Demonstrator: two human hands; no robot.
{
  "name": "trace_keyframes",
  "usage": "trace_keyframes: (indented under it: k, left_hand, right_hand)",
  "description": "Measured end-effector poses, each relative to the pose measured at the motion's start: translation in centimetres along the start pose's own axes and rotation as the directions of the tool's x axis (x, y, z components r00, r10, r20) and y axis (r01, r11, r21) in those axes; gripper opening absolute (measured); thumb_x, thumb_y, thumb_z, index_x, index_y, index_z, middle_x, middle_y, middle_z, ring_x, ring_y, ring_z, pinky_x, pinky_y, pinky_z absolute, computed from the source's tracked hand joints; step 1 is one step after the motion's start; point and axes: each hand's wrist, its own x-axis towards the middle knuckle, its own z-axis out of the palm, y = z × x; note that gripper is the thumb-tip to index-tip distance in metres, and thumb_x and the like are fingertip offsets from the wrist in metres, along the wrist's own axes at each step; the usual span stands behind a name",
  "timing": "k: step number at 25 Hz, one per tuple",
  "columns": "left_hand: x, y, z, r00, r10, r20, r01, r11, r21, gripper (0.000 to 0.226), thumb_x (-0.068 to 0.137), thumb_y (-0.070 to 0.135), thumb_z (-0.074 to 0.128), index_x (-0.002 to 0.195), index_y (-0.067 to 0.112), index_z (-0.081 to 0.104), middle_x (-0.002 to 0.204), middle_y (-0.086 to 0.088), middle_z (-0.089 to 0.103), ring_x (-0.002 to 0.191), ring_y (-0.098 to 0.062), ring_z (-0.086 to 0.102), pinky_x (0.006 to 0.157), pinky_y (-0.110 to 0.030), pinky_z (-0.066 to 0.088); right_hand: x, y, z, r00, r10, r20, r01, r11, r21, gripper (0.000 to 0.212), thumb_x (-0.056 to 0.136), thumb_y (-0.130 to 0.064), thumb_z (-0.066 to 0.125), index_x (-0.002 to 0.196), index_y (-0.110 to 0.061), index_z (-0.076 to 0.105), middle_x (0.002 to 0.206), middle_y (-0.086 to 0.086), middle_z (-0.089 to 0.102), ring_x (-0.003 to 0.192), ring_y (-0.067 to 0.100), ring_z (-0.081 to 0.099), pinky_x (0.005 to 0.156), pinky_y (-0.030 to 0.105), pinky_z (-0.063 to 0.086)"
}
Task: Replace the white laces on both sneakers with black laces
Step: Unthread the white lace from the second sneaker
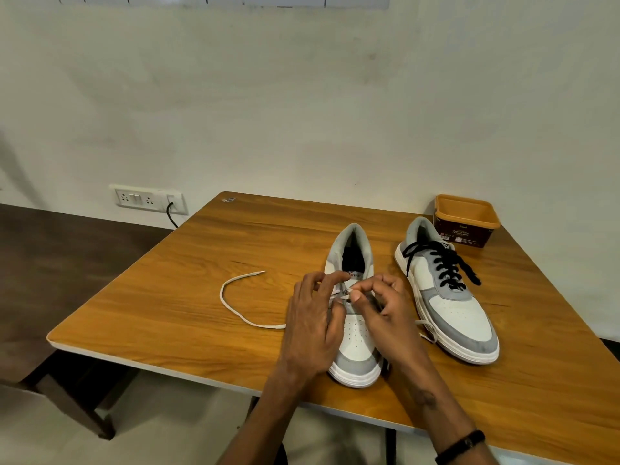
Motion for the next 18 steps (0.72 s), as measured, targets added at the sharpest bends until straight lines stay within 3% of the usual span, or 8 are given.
trace_keyframes:
  k: [1,3,5,7,9,12,15,18]
  left_hand:
    - [0.0,-0.1,0.0,1.000,0.004,0.000,-0.004,1.000,0.008,0.043,0.101,0.034,0.040,0.142,0.038,0.048,0.132,0.010,0.046,0.117,-0.007,0.045,0.095,-0.039,0.049]
    - [0.0,-0.1,0.0,1.000,0.007,0.001,-0.007,1.000,0.023,0.041,0.101,0.036,0.040,0.141,0.038,0.048,0.133,0.011,0.046,0.118,-0.005,0.044,0.096,-0.037,0.049]
    - [0.0,0.0,0.1,1.000,0.002,-0.003,-0.002,1.000,0.019,0.039,0.103,0.039,0.039,0.140,0.038,0.049,0.132,0.012,0.047,0.118,-0.005,0.045,0.097,-0.037,0.049]
    - [0.0,0.0,0.1,1.000,0.004,-0.011,-0.004,1.000,-0.009,0.037,0.105,0.042,0.040,0.140,0.037,0.051,0.131,0.012,0.047,0.120,-0.006,0.046,0.097,-0.037,0.050]
    - [0.0,-0.1,0.2,1.000,-0.002,-0.016,0.002,0.999,-0.036,0.036,0.106,0.042,0.043,0.140,0.039,0.051,0.132,0.012,0.046,0.121,-0.006,0.046,0.096,-0.038,0.052]
    - [0.0,-0.3,0.2,1.000,-0.015,-0.014,0.015,0.999,-0.048,0.035,0.106,0.043,0.044,0.141,0.042,0.051,0.131,0.012,0.044,0.122,-0.006,0.045,0.095,-0.039,0.053]
    - [-0.1,-0.4,0.3,1.000,-0.014,-0.015,0.013,0.999,-0.030,0.036,0.106,0.045,0.043,0.141,0.044,0.052,0.130,0.011,0.045,0.121,-0.007,0.045,0.095,-0.039,0.053]
    - [0.0,-0.4,0.3,0.999,-0.024,-0.029,0.024,1.000,-0.014,0.037,0.105,0.046,0.043,0.141,0.044,0.052,0.131,0.010,0.047,0.121,-0.006,0.045,0.096,-0.039,0.052]
  right_hand:
    - [-0.3,0.1,0.2,0.999,0.049,-0.022,-0.044,0.983,0.180,0.006,0.100,-0.024,0.070,0.098,-0.027,0.075,0.125,0.003,0.057,0.122,0.024,0.060,0.105,0.043,0.053]
    - [-0.7,0.2,0.0,0.977,0.212,-0.016,-0.160,0.781,0.604,0.010,0.100,-0.013,0.065,0.097,-0.011,0.074,0.111,0.014,0.070,0.109,0.029,0.068,0.100,0.046,0.055]
    - [-1.1,0.0,-0.6,0.961,0.275,0.006,-0.181,0.616,0.767,0.011,0.094,-0.009,0.064,0.088,-0.006,0.072,0.093,0.015,0.071,0.096,0.029,0.067,0.095,0.043,0.053]
    - [-1.3,-0.1,-0.9,0.980,0.199,-0.016,-0.147,0.771,0.620,0.018,0.094,-0.019,0.073,0.081,-0.007,0.068,0.087,0.021,0.067,0.088,0.028,0.064,0.088,0.046,0.054]
    - [-1.2,-0.3,-1.0,0.998,0.068,-0.019,-0.062,0.973,0.221,0.037,0.093,-0.038,0.078,0.076,-0.010,0.060,0.078,0.019,0.062,0.073,0.021,0.059,0.071,0.041,0.053]
    - [-0.1,-1.1,-1.4,0.998,-0.065,0.017,0.067,0.965,-0.254,0.041,0.097,-0.043,0.070,0.070,-0.019,0.052,0.074,0.004,0.052,0.068,0.016,0.050,0.064,0.035,0.045]
    - [-0.3,-1.6,-1.8,0.973,-0.219,0.066,0.229,0.919,-0.322,0.029,0.103,-0.035,0.062,0.079,-0.022,0.053,0.087,-0.003,0.052,0.083,0.013,0.054,0.073,0.032,0.046]
    - [-1.4,-1.8,-1.6,0.981,-0.194,0.015,0.195,0.980,-0.049,0.019,0.105,-0.033,0.062,0.088,-0.022,0.064,0.098,-0.006,0.068,0.099,0.014,0.067,0.086,0.038,0.058]
